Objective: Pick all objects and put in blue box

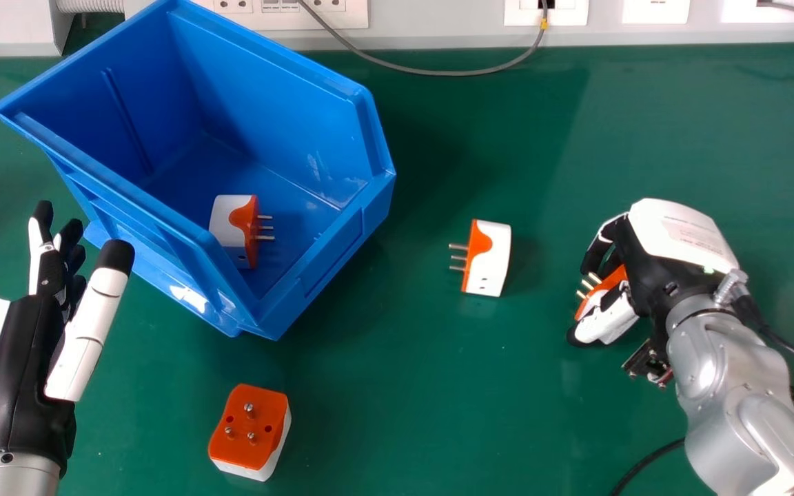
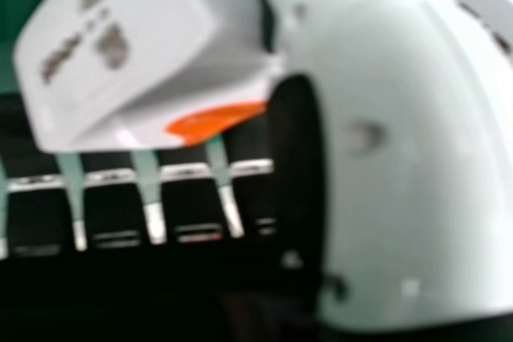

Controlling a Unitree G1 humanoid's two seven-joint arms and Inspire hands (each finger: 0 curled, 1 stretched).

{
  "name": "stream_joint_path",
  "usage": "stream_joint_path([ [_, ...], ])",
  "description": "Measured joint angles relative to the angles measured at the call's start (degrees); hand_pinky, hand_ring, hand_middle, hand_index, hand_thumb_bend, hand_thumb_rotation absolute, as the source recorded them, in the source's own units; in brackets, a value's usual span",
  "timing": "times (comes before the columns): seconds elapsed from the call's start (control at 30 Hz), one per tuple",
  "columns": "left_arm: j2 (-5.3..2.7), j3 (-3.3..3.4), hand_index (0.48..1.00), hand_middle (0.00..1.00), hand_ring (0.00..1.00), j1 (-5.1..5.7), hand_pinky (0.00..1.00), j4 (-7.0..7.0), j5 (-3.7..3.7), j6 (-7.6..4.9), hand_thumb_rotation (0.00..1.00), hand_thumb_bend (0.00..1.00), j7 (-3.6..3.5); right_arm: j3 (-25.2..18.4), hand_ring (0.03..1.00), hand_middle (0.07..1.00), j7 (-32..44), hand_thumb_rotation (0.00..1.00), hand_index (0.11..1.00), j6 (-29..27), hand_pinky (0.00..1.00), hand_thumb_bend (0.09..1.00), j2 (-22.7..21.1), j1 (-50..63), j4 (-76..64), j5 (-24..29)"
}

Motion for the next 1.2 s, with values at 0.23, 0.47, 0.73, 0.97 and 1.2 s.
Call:
stream_joint_path([
  [0.23, 0.0, 0.0, 1.0, 1.0, 1.0, 0.24, 1.0, -0.17, 0.01, -0.45, 0.87, 0.72, -0.21, -0.02, 0.428, 0.519, -0.16, 0.0, 0.516, -0.03, 0.33, 0.497, -0.03, -0.02, 0.02, 0.19],
  [0.47, -0.01, 0.0, 1.0, 1.0, 1.0, 0.25, 1.0, -0.17, 0.0, -0.45, 0.87, 0.71, -0.21, -0.03, 0.423, 0.513, -0.21, 0.0, 0.509, 0.02, 0.33, 0.497, -0.03, -0.09, 0.01, 0.2],
  [0.73, -0.29, -0.01, 1.0, 1.0, 1.0, 0.39, 1.0, -1.09, -0.03, -0.21, 0.87, 0.71, -0.17, -0.47, 0.419, 0.511, -0.15, 0.0, 0.509, 1.08, 0.33, 0.496, -0.06, -0.06, -2.76, 0.44],
  [0.97, -0.58, -0.03, 1.0, 1.0, 1.0, 0.39, 1.0, -1.45, -0.01, 0.89, 0.86, 0.71, 0.2, -1.93, 0.415, 0.507, 1.03, 0.0, 0.515, 2.87, 0.33, 0.495, -0.09, 1.66, -11.06, 0.54],
  [1.2, -0.62, -0.02, 1.0, 1.0, 1.0, 0.39, 1.0, -1.86, -0.06, 1.6, 0.85, 0.71, 0.31, -3.28, 0.408, 0.504, 1.86, 0.0, 0.524, 3.89, 0.32, 0.493, -0.08, 6.2, -21.48, 0.54],
])
